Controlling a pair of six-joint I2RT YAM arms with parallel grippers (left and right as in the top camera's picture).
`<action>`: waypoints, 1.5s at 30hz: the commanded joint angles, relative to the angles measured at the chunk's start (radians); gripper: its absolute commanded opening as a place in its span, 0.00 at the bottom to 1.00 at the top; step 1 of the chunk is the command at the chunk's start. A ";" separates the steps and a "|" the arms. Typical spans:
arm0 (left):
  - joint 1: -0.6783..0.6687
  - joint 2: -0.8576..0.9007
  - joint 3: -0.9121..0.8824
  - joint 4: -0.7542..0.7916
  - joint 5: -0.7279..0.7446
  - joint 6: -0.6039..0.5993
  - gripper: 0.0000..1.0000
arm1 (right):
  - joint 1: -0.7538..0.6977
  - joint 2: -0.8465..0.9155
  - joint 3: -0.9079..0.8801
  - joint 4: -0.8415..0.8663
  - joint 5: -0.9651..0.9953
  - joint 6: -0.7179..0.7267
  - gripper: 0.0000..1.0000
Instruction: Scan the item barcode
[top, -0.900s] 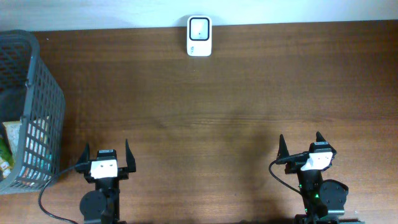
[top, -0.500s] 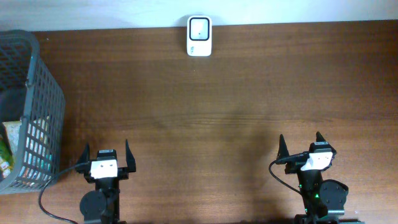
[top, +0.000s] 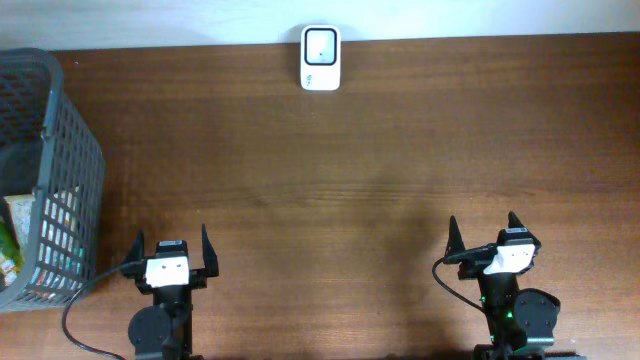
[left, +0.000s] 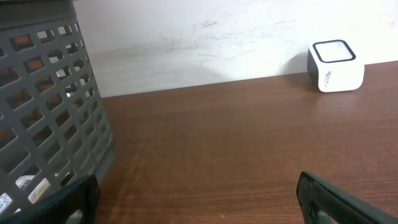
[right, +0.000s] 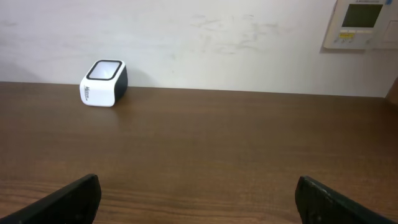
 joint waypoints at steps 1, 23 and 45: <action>-0.006 -0.008 -0.003 -0.005 0.004 0.013 0.99 | 0.008 0.003 -0.008 -0.001 0.005 0.008 0.99; -0.005 -0.008 0.013 0.208 0.137 0.013 0.99 | 0.008 0.003 -0.008 -0.001 0.005 0.008 0.99; -0.005 1.343 1.769 -1.080 0.278 0.124 0.99 | 0.008 0.003 -0.008 -0.001 0.005 0.008 0.99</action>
